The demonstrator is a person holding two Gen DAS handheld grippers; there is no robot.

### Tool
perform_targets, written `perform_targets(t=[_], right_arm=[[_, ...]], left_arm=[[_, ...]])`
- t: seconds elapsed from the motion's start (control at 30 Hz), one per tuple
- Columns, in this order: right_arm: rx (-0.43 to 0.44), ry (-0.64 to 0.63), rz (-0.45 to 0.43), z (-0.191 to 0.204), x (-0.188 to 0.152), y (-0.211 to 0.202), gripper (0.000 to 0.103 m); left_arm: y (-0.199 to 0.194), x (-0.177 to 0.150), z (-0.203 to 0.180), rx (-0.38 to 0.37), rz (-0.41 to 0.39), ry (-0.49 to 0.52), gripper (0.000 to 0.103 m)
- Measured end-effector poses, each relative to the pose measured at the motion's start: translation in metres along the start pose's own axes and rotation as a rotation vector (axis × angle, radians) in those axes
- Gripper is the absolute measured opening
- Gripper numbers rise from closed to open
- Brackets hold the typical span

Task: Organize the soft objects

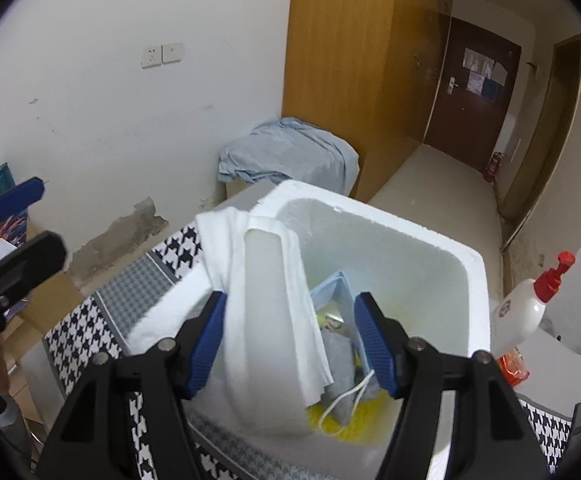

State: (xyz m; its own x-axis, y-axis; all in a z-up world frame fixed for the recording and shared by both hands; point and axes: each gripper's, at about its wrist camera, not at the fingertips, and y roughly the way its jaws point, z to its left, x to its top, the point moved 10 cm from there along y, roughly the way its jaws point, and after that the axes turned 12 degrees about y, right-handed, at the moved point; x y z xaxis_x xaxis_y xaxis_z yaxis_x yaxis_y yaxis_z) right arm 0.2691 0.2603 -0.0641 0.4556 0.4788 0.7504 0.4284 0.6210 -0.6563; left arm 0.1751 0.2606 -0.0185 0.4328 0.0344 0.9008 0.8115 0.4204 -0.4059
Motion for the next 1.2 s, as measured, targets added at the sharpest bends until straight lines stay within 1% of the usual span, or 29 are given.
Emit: perform_targets(t=[0.03,0.13,0.23,0.4,0.53,0.8,0.87,0.9,0.93,1.0,1.03,1.1,1.2], right_arm=[[-0.020,0.010,0.000,-0.005,0.002,0.002,0.070],[-0.035,0.053,-0.016,-0.019,0.006,0.000,0.070],[-0.030,0.067,-0.026,-0.025,0.007,-0.004,0.070],[-0.021,0.058,-0.042,-0.023,0.007,-0.014,0.070],[-0.014,0.065,-0.070,-0.026,0.005,-0.030,0.070],[-0.006,0.102,-0.122,-0.030,-0.002,-0.065,0.070],[-0.012,0.110,-0.133,-0.032,-0.003,-0.072,0.078],[-0.017,0.114,-0.142,-0.034,-0.004,-0.077,0.086],[-0.023,0.119,-0.156,-0.036,-0.005,-0.083,0.091],[-0.029,0.129,-0.174,-0.041,-0.006,-0.092,0.093],[-0.034,0.136,-0.183,-0.045,-0.007,-0.098,0.097],[-0.038,0.144,-0.205,-0.049,-0.009,-0.108,0.103],[-0.040,0.162,-0.218,-0.055,-0.014,-0.119,0.103]], left_arm=[[0.001,0.000,0.000,-0.001,0.001,0.001,0.102],[0.004,0.000,-0.001,-0.004,0.003,0.001,0.102],[0.006,0.000,-0.002,-0.010,0.005,0.001,0.102],[0.007,0.001,-0.007,-0.021,0.007,0.005,0.102],[0.004,0.003,-0.009,-0.024,0.004,0.007,0.102],[-0.012,0.008,-0.027,-0.039,-0.013,0.021,0.102],[-0.017,0.010,-0.035,-0.046,-0.021,0.026,0.102],[-0.020,0.010,-0.037,-0.049,-0.023,0.027,0.102],[-0.022,0.011,-0.040,-0.052,-0.026,0.028,0.102],[-0.027,0.013,-0.047,-0.057,-0.033,0.030,0.102],[-0.029,0.013,-0.049,-0.056,-0.035,0.030,0.102],[-0.035,0.015,-0.054,-0.058,-0.043,0.030,0.102],[-0.041,0.018,-0.063,-0.061,-0.047,0.031,0.102]])
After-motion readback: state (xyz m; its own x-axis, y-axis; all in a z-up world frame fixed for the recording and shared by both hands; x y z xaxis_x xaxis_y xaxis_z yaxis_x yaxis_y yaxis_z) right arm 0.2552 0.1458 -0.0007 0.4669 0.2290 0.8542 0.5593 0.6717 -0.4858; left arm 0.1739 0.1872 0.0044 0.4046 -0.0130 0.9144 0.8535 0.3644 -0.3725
